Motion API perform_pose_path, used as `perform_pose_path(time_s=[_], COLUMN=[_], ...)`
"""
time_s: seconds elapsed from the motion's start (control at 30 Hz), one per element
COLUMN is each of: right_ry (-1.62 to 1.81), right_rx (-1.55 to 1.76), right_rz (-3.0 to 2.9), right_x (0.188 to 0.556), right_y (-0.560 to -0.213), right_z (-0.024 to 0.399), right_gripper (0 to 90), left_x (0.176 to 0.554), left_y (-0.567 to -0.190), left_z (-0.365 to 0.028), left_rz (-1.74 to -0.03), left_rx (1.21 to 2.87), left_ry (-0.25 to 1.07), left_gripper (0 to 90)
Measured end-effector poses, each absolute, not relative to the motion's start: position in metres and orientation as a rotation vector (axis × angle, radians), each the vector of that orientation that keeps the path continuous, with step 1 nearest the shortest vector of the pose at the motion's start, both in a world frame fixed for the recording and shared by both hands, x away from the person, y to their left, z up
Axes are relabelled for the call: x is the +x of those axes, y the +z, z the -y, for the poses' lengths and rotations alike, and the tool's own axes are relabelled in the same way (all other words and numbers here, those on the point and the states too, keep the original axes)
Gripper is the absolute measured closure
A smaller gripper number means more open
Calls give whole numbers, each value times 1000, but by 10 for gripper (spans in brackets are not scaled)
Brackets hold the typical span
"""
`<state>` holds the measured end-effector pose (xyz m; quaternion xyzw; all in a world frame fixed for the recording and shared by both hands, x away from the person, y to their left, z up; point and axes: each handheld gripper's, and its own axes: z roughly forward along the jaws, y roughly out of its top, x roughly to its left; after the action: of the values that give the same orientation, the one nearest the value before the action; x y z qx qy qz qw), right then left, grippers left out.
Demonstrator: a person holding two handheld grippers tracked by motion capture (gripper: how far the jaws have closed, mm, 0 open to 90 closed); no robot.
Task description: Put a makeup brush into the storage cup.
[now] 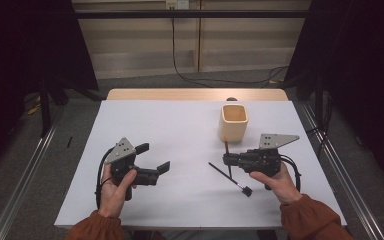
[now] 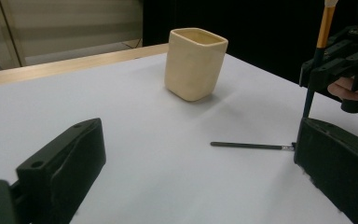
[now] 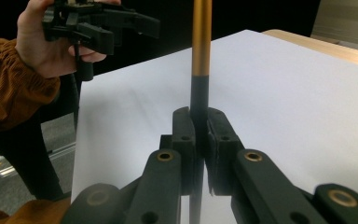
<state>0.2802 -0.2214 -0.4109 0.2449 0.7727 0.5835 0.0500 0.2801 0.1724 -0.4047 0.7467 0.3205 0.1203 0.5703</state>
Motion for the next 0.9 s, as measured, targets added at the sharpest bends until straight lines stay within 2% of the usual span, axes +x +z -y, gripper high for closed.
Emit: perform_pose_path(time_s=[0.5,0.9], right_ry=[1765,1752], right_rx=[815,836], right_rz=[-2261,-2209], right_x=[284,299], right_y=[-405,-396], right_z=[245,247], right_gripper=[833,833], left_x=[260,249], left_y=[-419,-423], left_z=[-193,-207], left_rz=[-797,-799], left_rx=[1762,1737], left_ry=[335,364], left_gripper=[15,14])
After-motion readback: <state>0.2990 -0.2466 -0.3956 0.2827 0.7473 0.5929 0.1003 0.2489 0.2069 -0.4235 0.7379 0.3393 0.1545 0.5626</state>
